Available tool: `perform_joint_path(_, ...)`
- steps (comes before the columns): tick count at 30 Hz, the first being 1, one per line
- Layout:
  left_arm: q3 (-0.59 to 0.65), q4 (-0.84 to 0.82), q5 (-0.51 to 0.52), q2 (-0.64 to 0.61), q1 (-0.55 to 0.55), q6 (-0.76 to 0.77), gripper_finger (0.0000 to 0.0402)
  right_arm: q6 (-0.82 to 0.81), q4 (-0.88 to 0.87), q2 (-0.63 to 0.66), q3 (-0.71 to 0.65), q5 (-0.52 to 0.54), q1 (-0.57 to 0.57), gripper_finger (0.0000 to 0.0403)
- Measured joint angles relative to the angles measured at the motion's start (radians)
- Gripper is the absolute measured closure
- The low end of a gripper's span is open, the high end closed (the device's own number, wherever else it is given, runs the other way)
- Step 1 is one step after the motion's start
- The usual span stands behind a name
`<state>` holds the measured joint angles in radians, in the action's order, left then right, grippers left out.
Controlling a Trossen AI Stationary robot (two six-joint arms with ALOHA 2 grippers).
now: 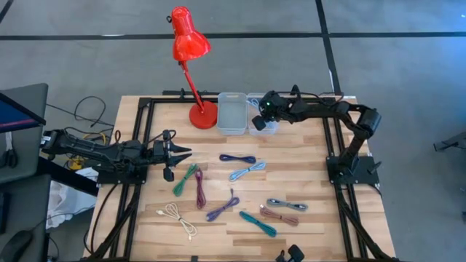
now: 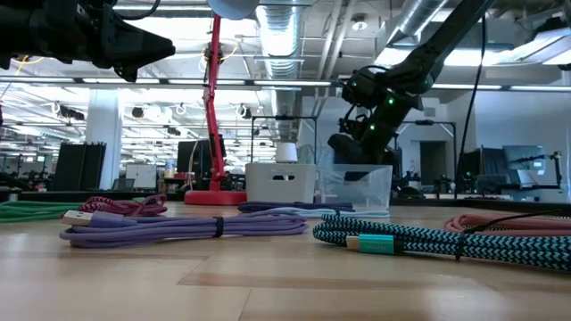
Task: Pick & Place USB Port
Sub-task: Put the light blue charger cable into the transparent bin, then put the pink charger cable into the transparent bin
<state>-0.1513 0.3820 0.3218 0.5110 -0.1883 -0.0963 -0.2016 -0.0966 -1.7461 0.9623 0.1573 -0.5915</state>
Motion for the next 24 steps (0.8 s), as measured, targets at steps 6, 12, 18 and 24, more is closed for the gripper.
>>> perform_joint_path(6,0.000,0.000,0.000,0.000,0.000,0.000,0.0326,0.000,-0.003,0.001,0.000,-0.003,0.001,0.0377)
perform_joint_path(12,0.000,0.000,0.000,0.000,0.000,0.000,0.0326,0.002,0.004,0.001,0.000,-0.002,0.003,0.0343)
perform_joint_path(18,0.000,0.000,0.000,0.000,0.000,0.000,0.0326,0.003,0.002,0.014,0.000,-0.003,0.004,0.0332)
perform_joint_path(24,0.000,0.000,0.000,0.000,0.000,0.000,0.0326,0.055,0.005,0.132,0.000,-0.003,0.033,0.0332)
